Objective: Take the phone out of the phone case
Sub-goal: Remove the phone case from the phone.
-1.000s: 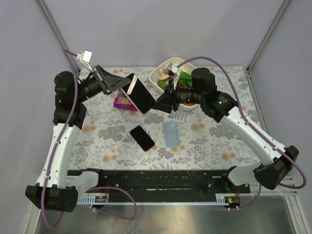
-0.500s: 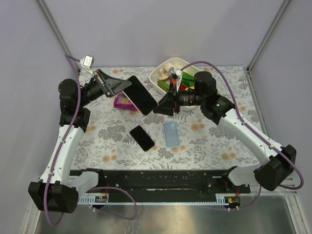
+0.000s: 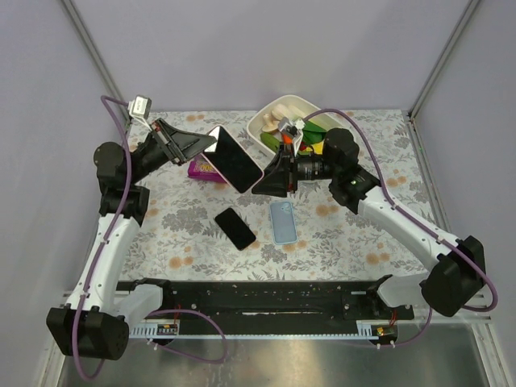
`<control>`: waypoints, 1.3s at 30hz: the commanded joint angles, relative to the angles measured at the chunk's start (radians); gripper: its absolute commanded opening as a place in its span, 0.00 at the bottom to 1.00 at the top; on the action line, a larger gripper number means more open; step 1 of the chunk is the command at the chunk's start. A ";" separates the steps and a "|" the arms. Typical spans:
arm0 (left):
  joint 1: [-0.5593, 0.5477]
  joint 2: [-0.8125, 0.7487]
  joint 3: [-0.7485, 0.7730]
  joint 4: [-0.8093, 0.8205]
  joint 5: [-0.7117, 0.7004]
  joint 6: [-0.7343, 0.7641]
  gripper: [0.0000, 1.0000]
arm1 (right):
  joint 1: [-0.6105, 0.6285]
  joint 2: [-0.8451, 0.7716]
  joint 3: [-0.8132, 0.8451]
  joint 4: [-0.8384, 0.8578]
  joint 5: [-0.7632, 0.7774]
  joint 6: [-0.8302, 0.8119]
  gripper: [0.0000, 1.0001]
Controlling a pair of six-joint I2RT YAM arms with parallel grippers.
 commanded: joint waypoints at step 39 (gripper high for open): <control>-0.129 -0.048 0.021 -0.102 0.047 0.239 0.00 | -0.028 0.169 0.090 0.404 -0.110 0.360 0.57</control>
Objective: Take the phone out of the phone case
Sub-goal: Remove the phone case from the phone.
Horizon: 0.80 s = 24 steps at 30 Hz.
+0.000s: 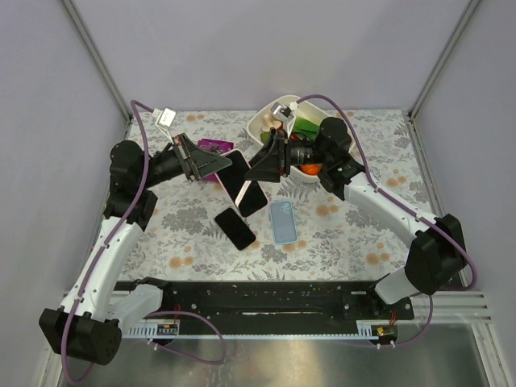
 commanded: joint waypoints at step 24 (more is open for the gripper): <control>-0.088 0.056 0.242 -0.406 0.097 0.590 0.62 | 0.016 0.035 0.118 -0.282 -0.214 -0.112 0.00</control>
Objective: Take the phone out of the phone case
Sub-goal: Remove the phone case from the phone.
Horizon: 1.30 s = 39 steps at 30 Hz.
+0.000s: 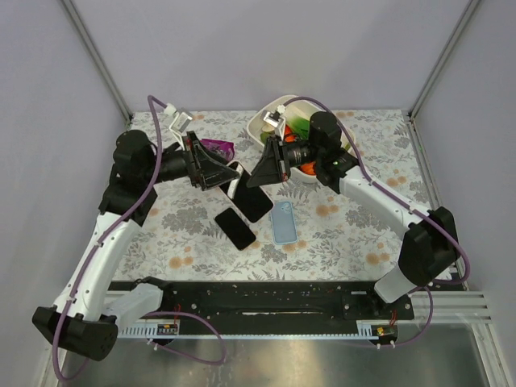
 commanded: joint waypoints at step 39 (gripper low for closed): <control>-0.263 0.279 0.418 -0.943 -0.038 0.810 0.00 | 0.110 -0.036 0.297 -1.056 0.118 -0.877 0.20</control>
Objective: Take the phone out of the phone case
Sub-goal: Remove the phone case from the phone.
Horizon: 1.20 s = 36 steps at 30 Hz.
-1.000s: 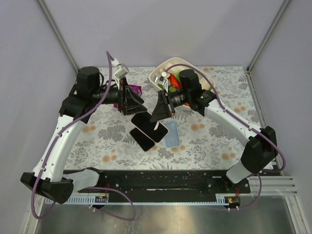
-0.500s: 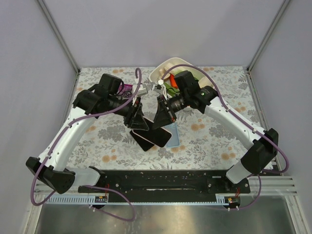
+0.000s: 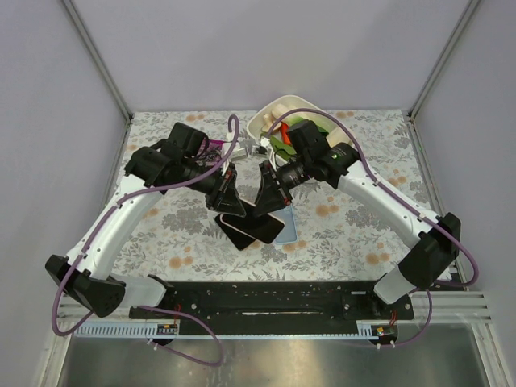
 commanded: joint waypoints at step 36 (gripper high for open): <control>0.494 -0.340 -0.557 1.921 0.272 -1.604 0.00 | -0.226 -0.185 -0.138 0.827 -0.006 0.618 0.59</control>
